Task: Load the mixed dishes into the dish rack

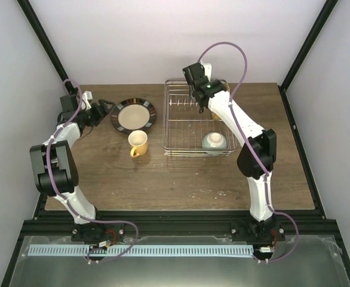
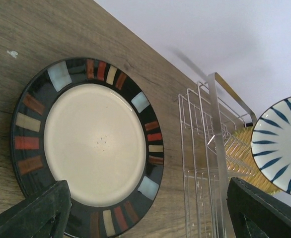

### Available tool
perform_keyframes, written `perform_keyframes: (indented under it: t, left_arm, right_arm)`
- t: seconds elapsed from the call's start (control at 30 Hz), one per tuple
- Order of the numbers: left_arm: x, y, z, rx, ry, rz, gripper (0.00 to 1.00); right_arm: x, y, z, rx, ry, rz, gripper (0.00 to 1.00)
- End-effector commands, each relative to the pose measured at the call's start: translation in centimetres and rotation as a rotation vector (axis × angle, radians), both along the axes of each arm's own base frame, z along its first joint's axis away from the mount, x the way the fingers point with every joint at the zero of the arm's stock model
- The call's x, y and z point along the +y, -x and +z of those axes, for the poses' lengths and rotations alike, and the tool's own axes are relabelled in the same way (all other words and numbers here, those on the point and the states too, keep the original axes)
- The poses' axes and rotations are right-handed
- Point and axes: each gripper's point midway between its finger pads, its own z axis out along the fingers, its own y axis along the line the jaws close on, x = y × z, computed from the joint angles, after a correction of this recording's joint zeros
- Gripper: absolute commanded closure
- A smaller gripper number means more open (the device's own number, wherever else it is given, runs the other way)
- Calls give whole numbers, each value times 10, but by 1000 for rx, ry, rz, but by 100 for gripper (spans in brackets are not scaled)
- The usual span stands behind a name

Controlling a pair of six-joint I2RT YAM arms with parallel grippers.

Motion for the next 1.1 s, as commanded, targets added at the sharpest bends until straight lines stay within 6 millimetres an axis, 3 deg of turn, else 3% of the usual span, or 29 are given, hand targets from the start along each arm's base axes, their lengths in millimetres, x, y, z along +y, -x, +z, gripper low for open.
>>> perform_keyframes:
  t: [0.0, 0.1, 0.57, 0.9, 0.97, 1.07]
  left_arm:
    - [-4, -5, 3, -16, 3, -19, 12]
    - [-5, -5, 2, -16, 1, -21, 12]
    - [-3, -3, 1, -10, -26, -22, 12]
    - [-5, -3, -1, -5, -33, -25, 11]
    - [-5, -3, -1, -4, -35, -26, 11]
    - [-5, -3, -3, 0, -41, -24, 11]
  right_arm:
    - [-20, 11, 60, -149, -67, -105, 99]
    - [-19, 12, 55, -132, -68, -102, 99]
    - [-7, 16, -21, 28, -48, -61, 99]
    - [0, 17, -37, 62, -57, -29, 99]
    - [1, 16, -39, 68, -59, -20, 94]
    - [2, 16, -37, 67, -62, -13, 78]
